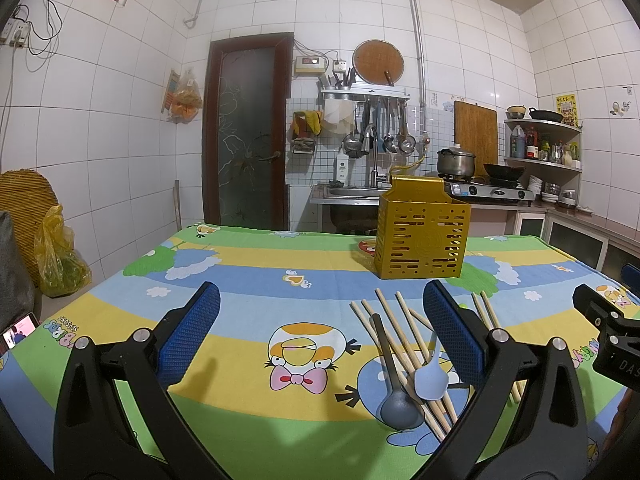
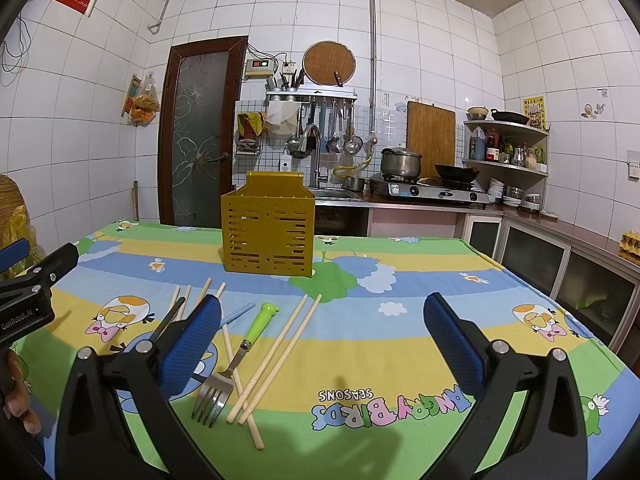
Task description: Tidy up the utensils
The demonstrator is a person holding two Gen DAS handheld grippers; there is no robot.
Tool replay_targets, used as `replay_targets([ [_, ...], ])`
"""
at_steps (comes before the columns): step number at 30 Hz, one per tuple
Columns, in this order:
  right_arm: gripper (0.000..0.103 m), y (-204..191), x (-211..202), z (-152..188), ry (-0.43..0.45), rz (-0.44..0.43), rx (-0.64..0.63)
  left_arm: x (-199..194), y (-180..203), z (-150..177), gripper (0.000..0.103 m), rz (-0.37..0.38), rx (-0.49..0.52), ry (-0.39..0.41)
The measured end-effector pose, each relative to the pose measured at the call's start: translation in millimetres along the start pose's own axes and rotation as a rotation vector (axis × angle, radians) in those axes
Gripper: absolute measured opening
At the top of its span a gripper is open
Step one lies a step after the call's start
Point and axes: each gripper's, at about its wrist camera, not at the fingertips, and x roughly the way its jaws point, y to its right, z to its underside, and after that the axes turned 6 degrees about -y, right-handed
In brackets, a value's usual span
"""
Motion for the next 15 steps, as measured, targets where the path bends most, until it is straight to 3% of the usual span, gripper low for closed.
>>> replay_targets([
  [15, 0.099, 0.4, -0.2, 0.0, 0.000, 0.000, 0.000, 3.6, 1.9, -0.8, 0.098, 0.001, 0.001, 0.002],
])
